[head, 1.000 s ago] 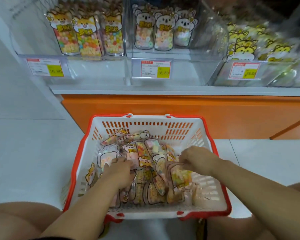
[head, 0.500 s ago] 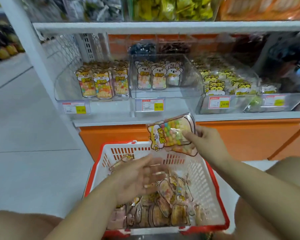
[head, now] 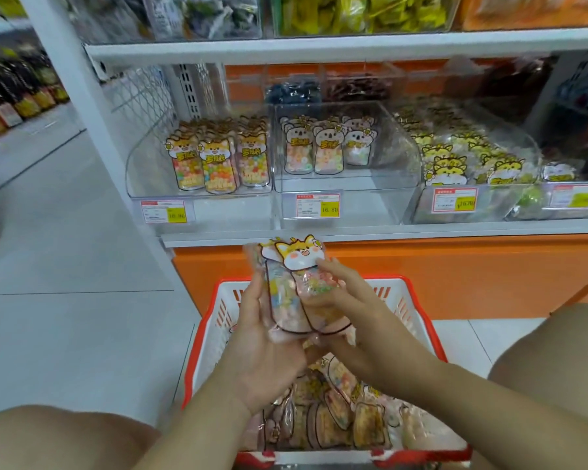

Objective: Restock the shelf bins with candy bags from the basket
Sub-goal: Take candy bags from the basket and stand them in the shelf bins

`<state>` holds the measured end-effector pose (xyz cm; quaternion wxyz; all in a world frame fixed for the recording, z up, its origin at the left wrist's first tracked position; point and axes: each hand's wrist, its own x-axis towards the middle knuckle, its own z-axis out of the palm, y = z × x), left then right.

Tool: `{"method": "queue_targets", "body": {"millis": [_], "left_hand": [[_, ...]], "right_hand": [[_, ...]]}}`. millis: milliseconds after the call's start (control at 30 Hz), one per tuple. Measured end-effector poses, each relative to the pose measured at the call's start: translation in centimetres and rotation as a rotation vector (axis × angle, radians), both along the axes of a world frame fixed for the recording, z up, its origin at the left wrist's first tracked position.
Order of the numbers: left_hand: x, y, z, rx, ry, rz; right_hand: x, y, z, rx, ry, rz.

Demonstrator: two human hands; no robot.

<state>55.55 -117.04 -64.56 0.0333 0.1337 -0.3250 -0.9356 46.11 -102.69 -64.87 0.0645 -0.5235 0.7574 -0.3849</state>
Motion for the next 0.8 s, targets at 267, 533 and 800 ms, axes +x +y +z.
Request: {"method": "queue_targets", "body": {"millis": [267,533,800], "left_hand": [[0.0,1.4,-1.0,-0.426,-0.103,-0.007],[-0.8,1.9,-1.5,-0.663,-0.236,-0.125],[-0.6,-0.4,-2.6,-0.667,-0.287,0.063]], "right_hand": [[0.4,-0.9,1.0,-0.081,-0.852,-0.060],[1.5,-1.5,-0.6,-0.164,-0.925,-0.211],[1.2,-2.2,0.8,-0.295,-0.804,-0.256]]}}
